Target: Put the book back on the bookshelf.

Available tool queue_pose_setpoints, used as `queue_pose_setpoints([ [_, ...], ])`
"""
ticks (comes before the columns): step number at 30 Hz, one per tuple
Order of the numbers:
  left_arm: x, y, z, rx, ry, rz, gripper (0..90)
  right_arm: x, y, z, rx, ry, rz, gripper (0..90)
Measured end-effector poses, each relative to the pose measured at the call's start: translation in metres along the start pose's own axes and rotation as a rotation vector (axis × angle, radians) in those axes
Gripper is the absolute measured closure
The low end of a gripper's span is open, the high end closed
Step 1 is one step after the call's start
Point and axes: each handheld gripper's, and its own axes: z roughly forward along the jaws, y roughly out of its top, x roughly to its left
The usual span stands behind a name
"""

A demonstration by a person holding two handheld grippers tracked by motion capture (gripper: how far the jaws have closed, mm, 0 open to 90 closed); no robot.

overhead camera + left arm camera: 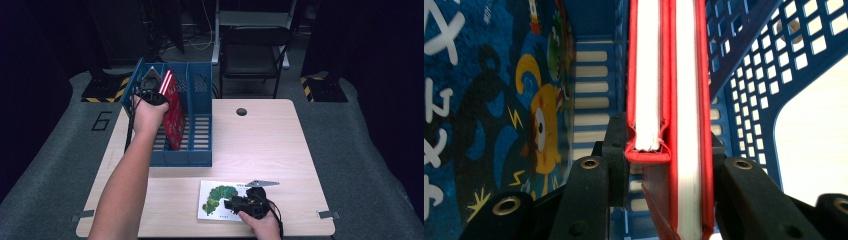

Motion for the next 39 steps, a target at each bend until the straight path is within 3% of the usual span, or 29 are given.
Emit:
queue_pose_setpoints([
  [7,0.0,-0.007,-0.004,-0.003,-0.013,0.007,63.4,0.0,0.0,0.0,0.001,0.001,0.005,54.3],
  [9,-0.001,-0.011,-0.006,0.029,-0.033,0.01,55.6,0.0,0.0,0.0,0.001,0.001,0.005,54.3],
  [15,-0.002,-0.018,-0.015,0.04,-0.032,0.033,55.8,0.0,0.0,0.0,0.001,0.0,0.005,54.3],
  [17,-0.001,-0.021,-0.016,0.051,-0.03,0.048,58.7,0.001,0.0,0.0,0.0,-0.005,-0.001,54.2],
  [20,0.001,-0.023,-0.016,0.055,-0.035,0.039,61.4,0.001,0.0,0.0,0.0,-0.006,-0.002,54.2],
  [21,0.001,-0.023,-0.017,0.057,-0.053,0.043,67.3,0.001,0.0,0.001,-0.001,-0.007,-0.004,54.2],
  [23,0.0,-0.023,-0.016,0.055,-0.058,0.036,70.4,0.001,0.0,0.001,-0.001,-0.007,0.003,54.2],
  [29,-0.003,-0.025,-0.014,0.066,-0.059,0.044,70.6,0.0,0.0,0.001,-0.003,-0.004,-0.006,54.3],
  [32,-0.003,-0.028,-0.011,0.074,-0.043,0.053,72.5,0.0,0.0,0.001,-0.002,-0.003,-0.002,54.2],
  [34,-0.001,-0.029,-0.01,0.072,-0.038,0.053,78.6,0.001,0.0,0.001,-0.001,-0.004,0.0,54.2],
  [39,-0.001,-0.028,-0.01,0.066,-0.02,0.043,79.6,0.001,0.0,0.001,0.0,-0.005,0.005,54.2],
])
